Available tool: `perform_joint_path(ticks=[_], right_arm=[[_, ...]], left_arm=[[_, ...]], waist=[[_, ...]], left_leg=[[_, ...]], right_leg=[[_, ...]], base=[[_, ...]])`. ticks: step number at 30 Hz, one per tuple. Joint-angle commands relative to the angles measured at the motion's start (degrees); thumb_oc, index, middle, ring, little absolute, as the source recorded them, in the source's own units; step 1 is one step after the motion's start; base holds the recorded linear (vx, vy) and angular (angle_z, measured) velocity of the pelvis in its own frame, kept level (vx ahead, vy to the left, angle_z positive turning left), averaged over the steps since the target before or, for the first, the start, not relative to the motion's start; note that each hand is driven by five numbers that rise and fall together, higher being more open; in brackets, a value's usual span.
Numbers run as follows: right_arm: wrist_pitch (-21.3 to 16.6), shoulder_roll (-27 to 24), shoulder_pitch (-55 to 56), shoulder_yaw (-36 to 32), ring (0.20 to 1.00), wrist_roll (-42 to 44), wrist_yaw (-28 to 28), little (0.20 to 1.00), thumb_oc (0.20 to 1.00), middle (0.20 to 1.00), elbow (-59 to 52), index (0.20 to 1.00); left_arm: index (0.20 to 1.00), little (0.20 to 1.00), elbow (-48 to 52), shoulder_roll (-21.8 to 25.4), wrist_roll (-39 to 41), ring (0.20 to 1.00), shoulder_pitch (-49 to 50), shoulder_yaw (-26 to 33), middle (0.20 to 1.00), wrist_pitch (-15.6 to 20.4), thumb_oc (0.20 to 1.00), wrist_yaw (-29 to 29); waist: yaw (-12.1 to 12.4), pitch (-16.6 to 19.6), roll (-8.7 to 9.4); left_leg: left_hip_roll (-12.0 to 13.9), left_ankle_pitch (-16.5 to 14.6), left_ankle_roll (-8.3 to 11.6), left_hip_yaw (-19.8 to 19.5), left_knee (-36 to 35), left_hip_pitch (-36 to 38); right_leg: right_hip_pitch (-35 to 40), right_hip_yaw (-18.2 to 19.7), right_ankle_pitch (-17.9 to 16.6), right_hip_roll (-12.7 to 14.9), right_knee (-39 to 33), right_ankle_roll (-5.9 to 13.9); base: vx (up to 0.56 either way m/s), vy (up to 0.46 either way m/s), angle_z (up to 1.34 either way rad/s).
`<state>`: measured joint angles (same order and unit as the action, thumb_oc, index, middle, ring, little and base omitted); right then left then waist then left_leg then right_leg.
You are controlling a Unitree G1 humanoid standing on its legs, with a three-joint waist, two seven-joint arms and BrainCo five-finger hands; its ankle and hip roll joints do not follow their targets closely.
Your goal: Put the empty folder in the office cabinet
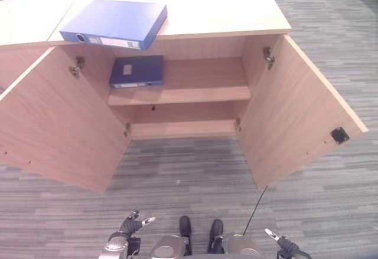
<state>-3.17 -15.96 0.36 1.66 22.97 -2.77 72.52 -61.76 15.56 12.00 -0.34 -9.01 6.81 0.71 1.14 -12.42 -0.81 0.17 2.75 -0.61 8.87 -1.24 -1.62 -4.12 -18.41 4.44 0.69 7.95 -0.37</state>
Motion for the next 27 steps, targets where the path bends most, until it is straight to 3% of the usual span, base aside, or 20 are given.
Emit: perform_joint_path(ticks=[1, 2, 3, 6, 7, 11, 16, 18, 22, 24, 25, 27], right_arm=[[-1.0, -2.2, -0.8, -0.5, 1.0, 0.2, -0.5, 1.0, 1.0, 1.0, 0.9, 1.0], [-1.2, -2.2, -0.9, -0.5, 1.0, 0.4, -0.2, 1.0, 1.0, 1.0, 0.6, 1.0], [-1.3, -2.6, -1.4, -0.9, 1.0, 0.7, -0.1, 1.0, 1.0, 1.0, 0.5, 1.0], [-1.2, -2.7, -1.6, -1.0, 1.0, 0.9, -0.1, 1.0, 1.0, 1.0, 0.6, 1.0], [-1.1, -2.9, -1.8, -0.6, 1.0, 1.0, 0.1, 1.0, 1.0, 1.0, 1.0, 1.0], [-0.3, -3.4, -0.6, -1.0, 1.0, 0.1, 0.3, 1.0, 1.0, 1.0, 1.9, 1.0], [0.1, -4.3, 0.0, -0.8, 1.0, -1.7, 0.2, 1.0, 1.0, 1.0, 1.9, 1.0], [0.5, -4.7, 0.2, -0.9, 1.0, -2.3, 0.3, 1.0, 1.0, 1.0, 1.8, 1.0], [0.7, -4.4, 0.5, -1.2, 1.0, -2.6, 0.8, 1.0, 1.0, 1.0, 1.9, 1.0], [1.1, -3.6, 0.5, -1.2, 1.0, -3.0, 1.1, 1.0, 1.0, 1.0, 2.1, 1.0], [1.2, -2.5, 0.0, -1.0, 1.0, -2.8, 0.8, 1.0, 1.0, 1.0, 2.0, 1.0], [1.2, -2.1, -0.3, -1.1, 1.0, -2.5, 0.9, 1.0, 1.0, 1.0, 1.9, 1.0]], left_arm=[[1.0, 1.0, 0.7, -0.4, -1.0, 1.0, -2.8, -0.7, 1.0, 1.5, 1.0, 0.4], [1.0, 1.0, 1.0, -0.4, -0.7, 1.0, -2.8, -0.7, 1.0, 1.5, 1.0, 0.4], [1.0, 1.0, 1.9, -0.5, -0.2, 1.0, -3.3, -0.9, 1.0, 1.6, 1.0, 0.4], [1.0, 1.0, 2.6, -0.6, 0.1, 1.0, -3.4, -1.0, 1.0, 1.6, 1.0, 0.2], [1.0, 1.0, 3.1, -1.0, 1.1, 1.0, -2.8, -0.5, 1.0, 1.8, 1.0, 0.4], [1.0, 1.0, 2.1, -1.3, 1.6, 1.0, -2.3, 0.2, 1.0, 1.7, 1.0, 0.7], [1.0, 1.0, 0.7, -1.3, 1.3, 1.0, -1.8, 0.2, 1.0, 1.4, 1.0, 1.1], [1.0, 1.0, -1.0, -1.4, 1.3, 1.0, -2.2, 0.1, 1.0, 1.4, 1.0, 1.3], [1.0, 1.0, -0.5, -1.3, 1.1, 1.0, -2.1, -0.1, 1.0, 1.3, 1.0, 0.9], [1.0, 1.0, -0.8, -1.0, 0.1, 1.0, -2.6, -0.7, 1.0, 1.2, 1.0, 0.6], [1.0, 1.0, -1.2, -0.5, -0.7, 1.0, -2.9, -1.0, 1.0, 1.2, 1.0, 0.6], [1.0, 1.0, -1.3, -0.1, -0.8, 1.0, -3.3, -1.1, 1.0, 1.2, 1.0, 0.6]], waist=[[0.0, -1.4, -0.12], [-0.1, -1.6, -0.32], [-0.5, -2.6, 0.04], [-0.7, -3.0, -0.16], [0.1, -3.7, -0.3], [-0.3, -2.5, 0.5], [0.9, -1.1, -1.16], [0.9, -0.8, -1.57], [0.8, 0.7, -2.13], [0.9, 1.4, -1.58], [1.2, 1.8, -0.39], [1.4, 1.9, 0.07]], left_leg=[[2.0, -3.2, 4.35, -0.7, 2.4, 1.7], [2.2, -3.7, 4.74, -0.6, 3.9, 1.3], [3.3, -4.0, 6.96, 0.6, 10.3, -1.2], [4.4, -3.8, 7.79, 0.8, 14.6, -3.6], [4.7, -2.0, 8.19, -2.4, 20.0, -5.8], [10.8, -0.9, 8.38, -3.7, 13.3, -4.2], [16.5, 5.9, 10.67, -11.3, -0.4, -4.1], [17.9, 7.1, 11.72, -10.8, -1.8, -6.3], [18.1, 7.6, 12.4, -7.9, -2.9, -6.0], [16.3, 7.3, 11.99, -8.2, -2.8, -5.4], [14.3, 6.1, 10.92, -8.2, -2.3, -4.9], [13.5, 5.5, 10.29, -7.8, -2.2, -4.7]], right_leg=[[6.5, 2.4, -1.2, 4.3, -4.5, 5.65], [6.6, 2.7, -1.1, 4.4, -4.6, 5.5], [6.7, 2.8, -0.9, 5.8, -4.5, 4.93], [6.8, 2.8, -0.6, 5.8, -4.5, 4.37], [8.3, 4.6, -0.1, 5.5, -5.1, 3.42], [9.5, 4.3, -0.7, 8.6, -6.7, 5.56], [10.3, 7.6, 0.8, 9.5, -6.3, 7.69], [11.4, 8.5, 2.5, 11.2, -5.2, 8.5], [12.1, 8.3, 2.3, 12.4, -4.9, 9.67], [11.8, 8.5, 1.2, 14.3, -3.6, 11.1], [11.0, 9.8, -0.5, 16.3, -2.2, 12.22], [10.6, 10.3, -0.9, 16.9, -1.4, 12.5]], base=[[0.0, 0.009, -0.1], [-0.06, 0.021, -0.06], [-0.06, 0.019, -0.01], [-0.04, 0.016, 0.26], [0.05, 0.05, 0.21], [0.12, 0.143, -0.05], [0.2, 0.244, 0.07], [0.24, 0.374, -0.28], [0.17, 0.315, -0.08], [0.21, 0.414, 0.22], [0.17, 0.349, 0.48], [0.11, 0.258, 0.25]])
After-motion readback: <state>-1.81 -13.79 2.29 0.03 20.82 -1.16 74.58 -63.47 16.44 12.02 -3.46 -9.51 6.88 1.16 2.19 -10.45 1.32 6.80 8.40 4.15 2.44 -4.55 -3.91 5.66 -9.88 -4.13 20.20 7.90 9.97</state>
